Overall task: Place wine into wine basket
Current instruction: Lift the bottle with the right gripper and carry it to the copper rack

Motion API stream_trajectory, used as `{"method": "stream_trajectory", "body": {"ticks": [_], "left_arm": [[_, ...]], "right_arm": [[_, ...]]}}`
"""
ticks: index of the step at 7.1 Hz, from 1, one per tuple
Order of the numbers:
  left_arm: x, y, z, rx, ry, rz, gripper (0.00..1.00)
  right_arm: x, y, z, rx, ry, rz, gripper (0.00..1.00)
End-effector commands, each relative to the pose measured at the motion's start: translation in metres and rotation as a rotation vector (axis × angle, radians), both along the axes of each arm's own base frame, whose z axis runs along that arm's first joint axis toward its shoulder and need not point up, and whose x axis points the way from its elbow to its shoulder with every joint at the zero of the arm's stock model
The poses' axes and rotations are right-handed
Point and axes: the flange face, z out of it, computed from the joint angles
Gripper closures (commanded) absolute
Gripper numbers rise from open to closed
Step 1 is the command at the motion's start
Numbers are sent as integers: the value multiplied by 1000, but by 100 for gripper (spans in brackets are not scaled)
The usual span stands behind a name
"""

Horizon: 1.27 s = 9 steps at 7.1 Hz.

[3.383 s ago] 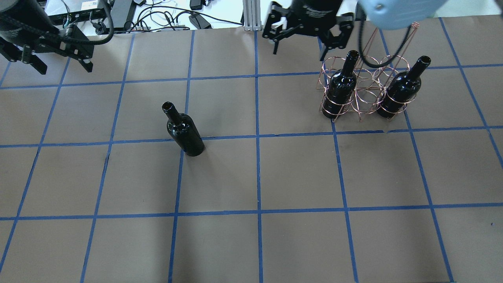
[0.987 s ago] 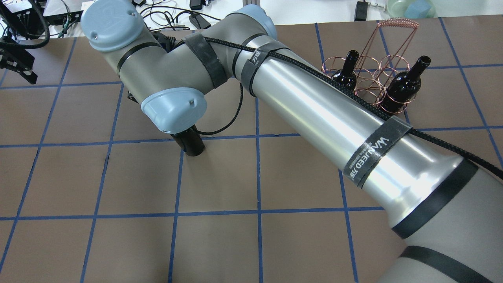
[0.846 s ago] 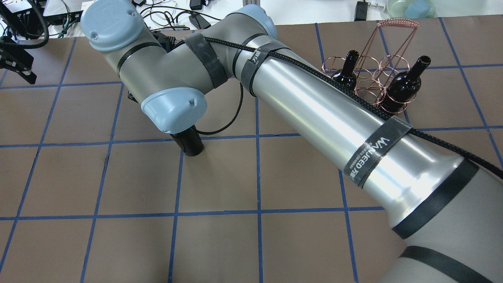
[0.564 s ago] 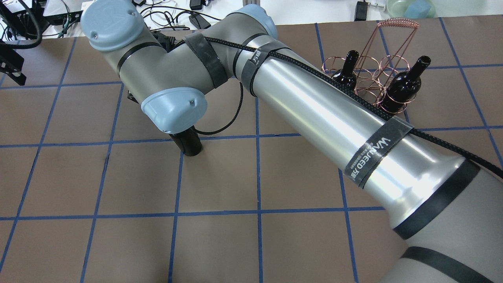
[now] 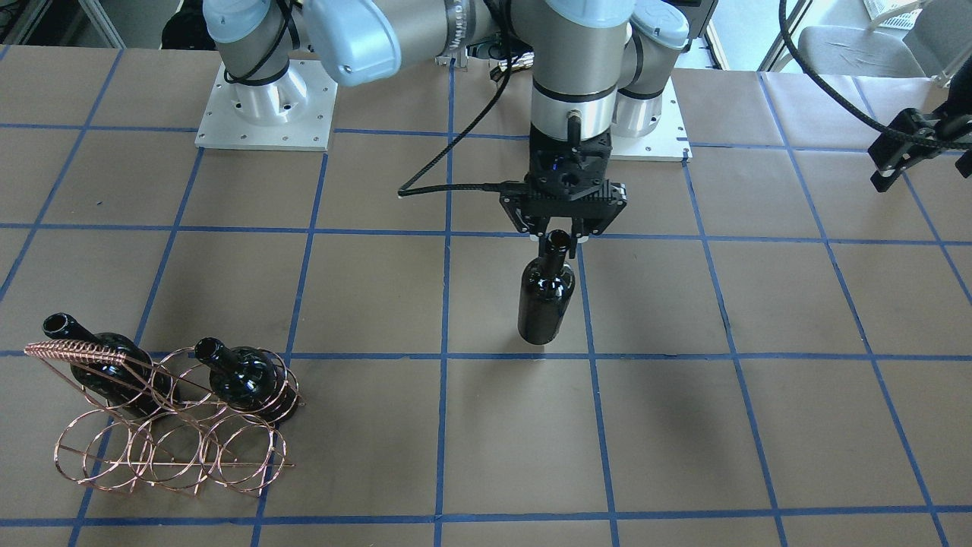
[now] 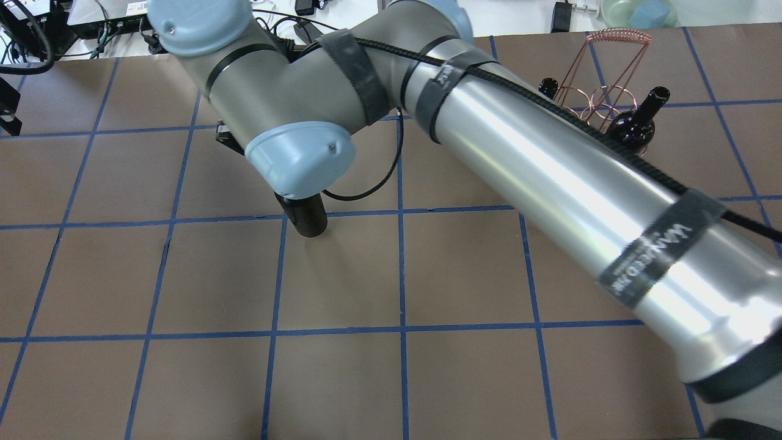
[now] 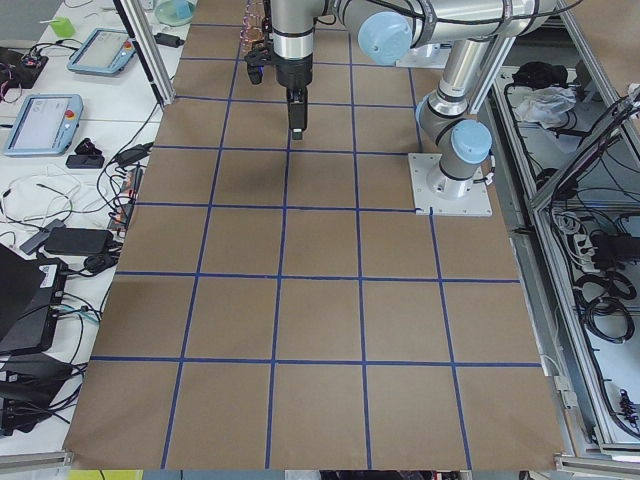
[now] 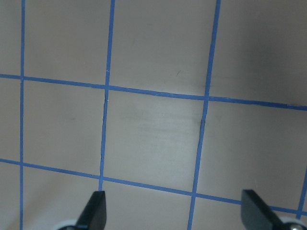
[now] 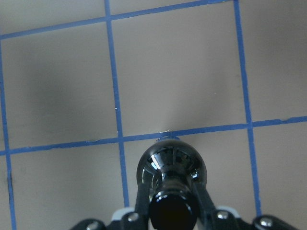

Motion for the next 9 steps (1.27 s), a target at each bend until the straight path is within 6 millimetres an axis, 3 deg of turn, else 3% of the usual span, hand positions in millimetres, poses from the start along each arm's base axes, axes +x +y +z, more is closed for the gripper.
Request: {"method": "stream_trajectory", "body": {"ticks": [1, 3, 5, 7, 8, 9], "left_arm": [[1, 0, -1, 1, 0, 2, 0], [1, 0, -4, 8, -1, 4, 0], [1, 0, -5, 12, 1, 4, 0], [1, 0, -4, 8, 3, 3, 0], [-1, 2, -3, 10, 6, 8, 0], [0, 7, -2, 17, 9, 33, 0]], "right_arm": [[-98, -9, 36, 44, 22, 50, 74], [-190, -10, 70, 99, 81, 70, 74], [-281, -32, 86, 92, 116, 188, 74], [-359, -50, 88, 81, 126, 271, 76], [-391, -55, 88, 81, 120, 255, 76], [-407, -61, 85, 75, 126, 303, 76]]}}
